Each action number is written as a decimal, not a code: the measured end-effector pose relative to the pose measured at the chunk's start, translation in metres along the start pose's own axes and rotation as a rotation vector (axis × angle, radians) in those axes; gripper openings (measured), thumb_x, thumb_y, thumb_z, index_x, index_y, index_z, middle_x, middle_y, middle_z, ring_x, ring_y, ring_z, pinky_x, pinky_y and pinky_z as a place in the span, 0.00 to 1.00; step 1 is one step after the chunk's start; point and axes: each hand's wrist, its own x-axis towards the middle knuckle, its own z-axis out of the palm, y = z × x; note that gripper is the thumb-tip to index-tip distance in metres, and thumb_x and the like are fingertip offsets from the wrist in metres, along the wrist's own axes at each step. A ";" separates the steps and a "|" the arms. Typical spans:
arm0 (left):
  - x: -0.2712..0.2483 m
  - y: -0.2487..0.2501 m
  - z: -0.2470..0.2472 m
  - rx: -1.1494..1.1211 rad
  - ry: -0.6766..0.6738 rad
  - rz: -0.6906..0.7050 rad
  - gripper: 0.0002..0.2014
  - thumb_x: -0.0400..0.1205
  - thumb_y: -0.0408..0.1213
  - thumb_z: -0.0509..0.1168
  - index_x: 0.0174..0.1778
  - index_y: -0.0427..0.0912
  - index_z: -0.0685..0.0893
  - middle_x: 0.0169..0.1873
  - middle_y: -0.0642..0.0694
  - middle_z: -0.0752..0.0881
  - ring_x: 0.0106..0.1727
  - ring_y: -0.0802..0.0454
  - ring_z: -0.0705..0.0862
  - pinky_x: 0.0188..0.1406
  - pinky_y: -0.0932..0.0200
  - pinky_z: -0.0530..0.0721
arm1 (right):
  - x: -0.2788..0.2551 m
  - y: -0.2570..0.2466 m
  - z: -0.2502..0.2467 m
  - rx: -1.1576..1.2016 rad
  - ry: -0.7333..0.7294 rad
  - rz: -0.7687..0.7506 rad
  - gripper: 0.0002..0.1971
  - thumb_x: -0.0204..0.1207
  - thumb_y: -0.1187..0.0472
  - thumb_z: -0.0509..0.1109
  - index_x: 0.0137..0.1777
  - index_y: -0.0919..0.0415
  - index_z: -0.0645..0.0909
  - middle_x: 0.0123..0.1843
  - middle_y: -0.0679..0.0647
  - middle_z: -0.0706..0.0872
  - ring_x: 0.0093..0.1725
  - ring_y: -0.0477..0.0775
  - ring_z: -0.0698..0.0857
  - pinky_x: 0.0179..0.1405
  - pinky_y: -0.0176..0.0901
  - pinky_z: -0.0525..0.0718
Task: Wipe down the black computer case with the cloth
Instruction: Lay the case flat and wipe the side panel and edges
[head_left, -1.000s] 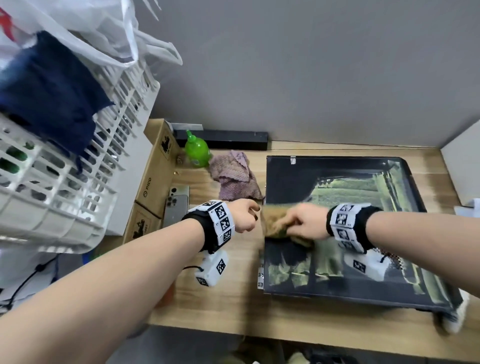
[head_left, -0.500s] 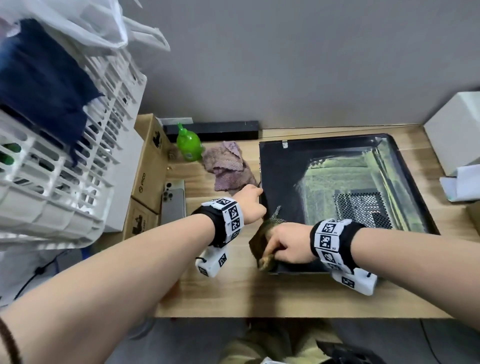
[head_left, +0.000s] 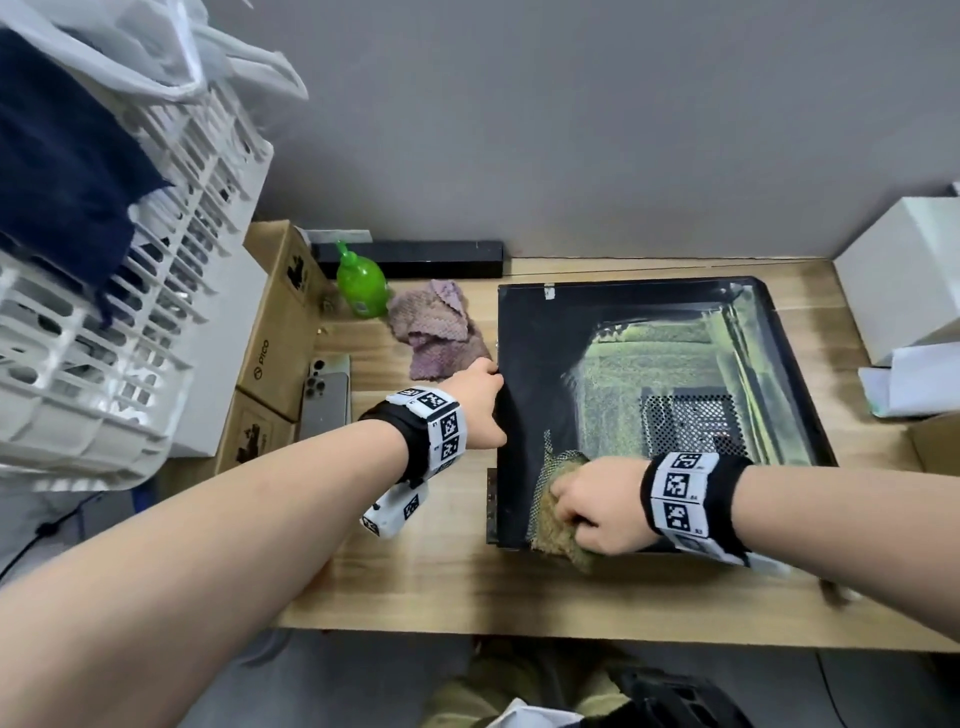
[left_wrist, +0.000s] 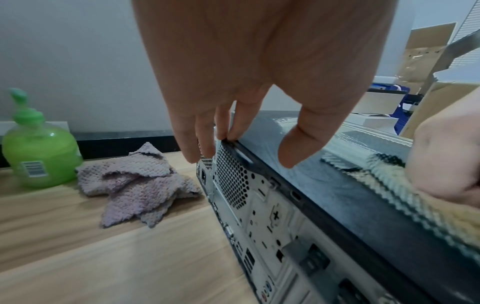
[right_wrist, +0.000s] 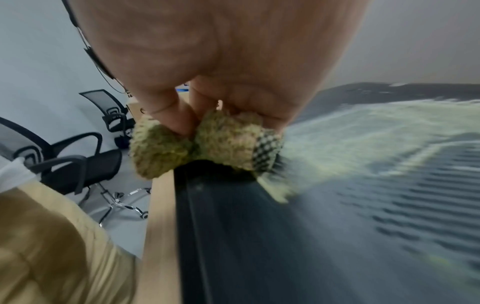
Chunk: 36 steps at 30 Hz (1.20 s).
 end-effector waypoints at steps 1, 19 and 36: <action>0.001 0.003 -0.001 0.015 -0.004 -0.009 0.33 0.65 0.49 0.70 0.67 0.43 0.79 0.70 0.46 0.70 0.59 0.41 0.84 0.60 0.44 0.85 | 0.010 -0.009 0.000 0.010 0.034 -0.020 0.12 0.71 0.54 0.59 0.45 0.55 0.82 0.49 0.53 0.83 0.49 0.59 0.83 0.51 0.47 0.84; 0.010 0.028 -0.019 0.368 0.130 0.028 0.55 0.54 0.69 0.79 0.69 0.34 0.75 0.71 0.36 0.66 0.77 0.37 0.63 0.74 0.43 0.72 | -0.038 0.008 0.053 0.163 0.218 0.022 0.21 0.77 0.58 0.55 0.70 0.47 0.64 0.60 0.53 0.77 0.53 0.60 0.82 0.54 0.53 0.81; 0.024 0.027 -0.013 0.423 0.046 0.115 0.69 0.48 0.69 0.82 0.77 0.29 0.64 0.76 0.34 0.63 0.79 0.37 0.63 0.81 0.47 0.65 | 0.053 0.140 -0.047 0.260 0.479 0.507 0.17 0.82 0.55 0.62 0.69 0.42 0.80 0.64 0.56 0.75 0.62 0.62 0.82 0.60 0.43 0.78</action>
